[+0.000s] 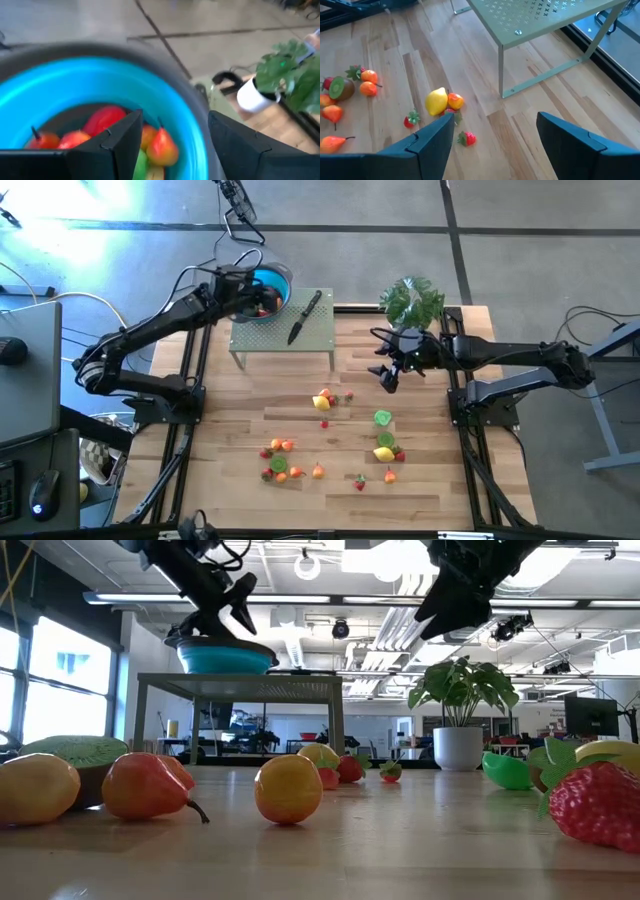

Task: Pick & Place Fruit
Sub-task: Put the strawberry into the strainer bowl on the shelf

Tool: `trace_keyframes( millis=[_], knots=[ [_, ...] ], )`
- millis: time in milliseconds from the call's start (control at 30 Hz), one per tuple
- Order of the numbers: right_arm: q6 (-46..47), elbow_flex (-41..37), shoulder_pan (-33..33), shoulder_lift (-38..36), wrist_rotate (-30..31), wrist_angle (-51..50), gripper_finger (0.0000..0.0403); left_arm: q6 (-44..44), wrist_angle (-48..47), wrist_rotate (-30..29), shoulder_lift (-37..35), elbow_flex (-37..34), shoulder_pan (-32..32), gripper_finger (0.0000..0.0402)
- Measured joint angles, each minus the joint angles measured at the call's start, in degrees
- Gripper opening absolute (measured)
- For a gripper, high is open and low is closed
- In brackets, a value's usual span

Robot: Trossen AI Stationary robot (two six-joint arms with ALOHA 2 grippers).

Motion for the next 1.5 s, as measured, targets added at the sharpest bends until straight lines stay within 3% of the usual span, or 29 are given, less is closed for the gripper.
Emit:
trace_keyframes(
  millis=[200, 333, 600, 900, 1167, 1500],
  knots=[
    [0.0, 0.0, 0.0, 0.0, 0.0, 0.0, 0.0276, 0.2, 9.4, -0.4, -0.4, 0.0, 0.0, 0.0205],
    [0.0, 0.0, 0.0, 0.0, 0.1, 0.0, 0.0276, 0.1, 13.4, 2.9, -0.6, 0.0, 0.0, 0.0175],
    [-0.1, 0.0, 0.0, 0.0, 0.2, 0.0, 0.0276, -1.1, 13.7, 12.6, -0.6, 0.0, -0.1, 0.0113],
    [-0.1, 0.0, 0.0, 0.0, 0.2, 0.0, 0.0276, -5.3, 13.8, 13.4, -0.6, 0.0, -1.0, 0.0100],
    [-0.3, 0.0, 0.0, 0.0, 0.1, 0.0, 0.0276, -4.9, 13.9, 10.1, -2.3, 0.0, -12.3, 0.0099],
    [-0.3, 0.0, 0.0, 0.0, 0.1, 0.0, 0.0276, -7.8, 7.4, -1.9, -3.1, 0.0, -34.0, 0.0099]
  ],
)
